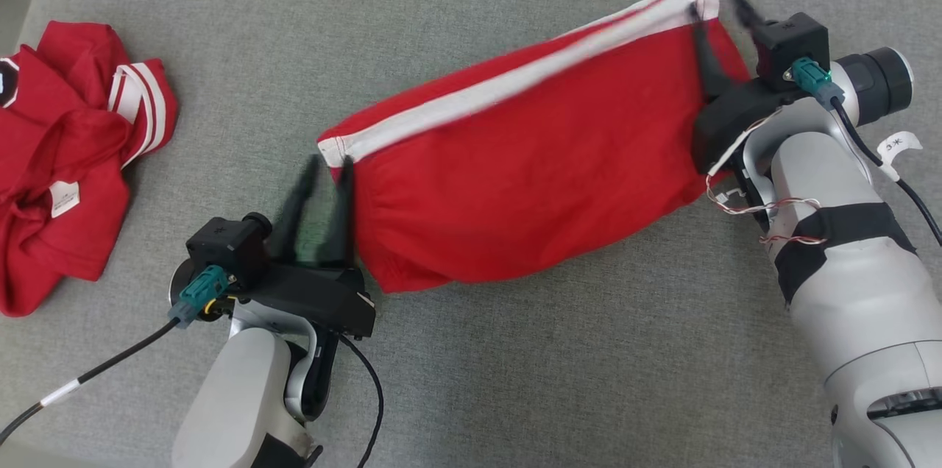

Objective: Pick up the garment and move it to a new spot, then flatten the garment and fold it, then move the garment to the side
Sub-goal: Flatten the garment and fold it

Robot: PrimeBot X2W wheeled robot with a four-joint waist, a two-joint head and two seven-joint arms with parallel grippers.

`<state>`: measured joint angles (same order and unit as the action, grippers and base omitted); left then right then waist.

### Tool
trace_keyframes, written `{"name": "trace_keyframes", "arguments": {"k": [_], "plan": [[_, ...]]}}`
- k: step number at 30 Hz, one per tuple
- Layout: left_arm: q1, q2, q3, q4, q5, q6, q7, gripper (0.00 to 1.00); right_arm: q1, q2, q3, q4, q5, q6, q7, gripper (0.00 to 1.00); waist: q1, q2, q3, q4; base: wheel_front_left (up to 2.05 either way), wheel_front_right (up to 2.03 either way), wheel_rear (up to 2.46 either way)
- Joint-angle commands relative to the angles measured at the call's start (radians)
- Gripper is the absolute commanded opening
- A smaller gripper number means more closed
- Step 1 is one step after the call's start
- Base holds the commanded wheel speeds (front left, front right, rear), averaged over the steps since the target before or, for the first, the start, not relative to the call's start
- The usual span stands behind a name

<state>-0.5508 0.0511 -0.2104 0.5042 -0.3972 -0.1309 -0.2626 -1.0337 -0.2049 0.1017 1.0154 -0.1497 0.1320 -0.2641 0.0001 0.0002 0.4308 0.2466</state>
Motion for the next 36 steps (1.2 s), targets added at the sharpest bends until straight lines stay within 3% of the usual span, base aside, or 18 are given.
{"name": "trace_keyframes", "arguments": {"k": [1,7,17,34,35,36], "plan": [[-0.003,-0.001,0.004,0.003,0.010,0.005,-0.003,1.00,-0.009,0.008,-0.006,-0.001,-0.004,-0.003,0.000,1.00,-0.0001,-0.0002,0.000,-0.003,0.00,0.00,0.00],[0.015,-0.001,0.021,0.006,0.027,0.020,-0.003,1.00,0.011,0.027,-0.010,-0.017,-0.003,-0.003,0.000,1.00,-0.0001,-0.0002,-0.014,-0.015,0.00,0.00,0.00],[0.064,-0.001,0.055,0.033,0.060,0.032,-0.003,1.00,0.096,0.037,0.000,0.032,0.095,-0.003,0.000,1.00,-0.0001,-0.0002,-0.086,-0.044,0.00,0.00,0.00],[0.101,-0.001,0.059,0.049,0.100,0.019,-0.003,1.00,0.136,0.019,0.027,0.238,0.221,-0.003,0.023,1.00,-0.0001,-0.0002,-0.127,-0.035,0.00,0.00,0.00],[0.103,-0.001,0.059,0.048,0.101,0.020,-0.003,1.00,0.137,0.021,0.029,0.243,0.224,-0.003,0.026,0.87,-0.0001,-0.0002,-0.127,-0.034,0.00,0.00,0.00],[0.106,-0.001,0.059,0.049,0.106,0.019,-0.003,1.00,0.138,0.023,0.030,0.248,0.229,-0.003,0.029,0.50,-0.0001,-0.0002,-0.128,-0.033,0.00,0.00,0.00]]}}
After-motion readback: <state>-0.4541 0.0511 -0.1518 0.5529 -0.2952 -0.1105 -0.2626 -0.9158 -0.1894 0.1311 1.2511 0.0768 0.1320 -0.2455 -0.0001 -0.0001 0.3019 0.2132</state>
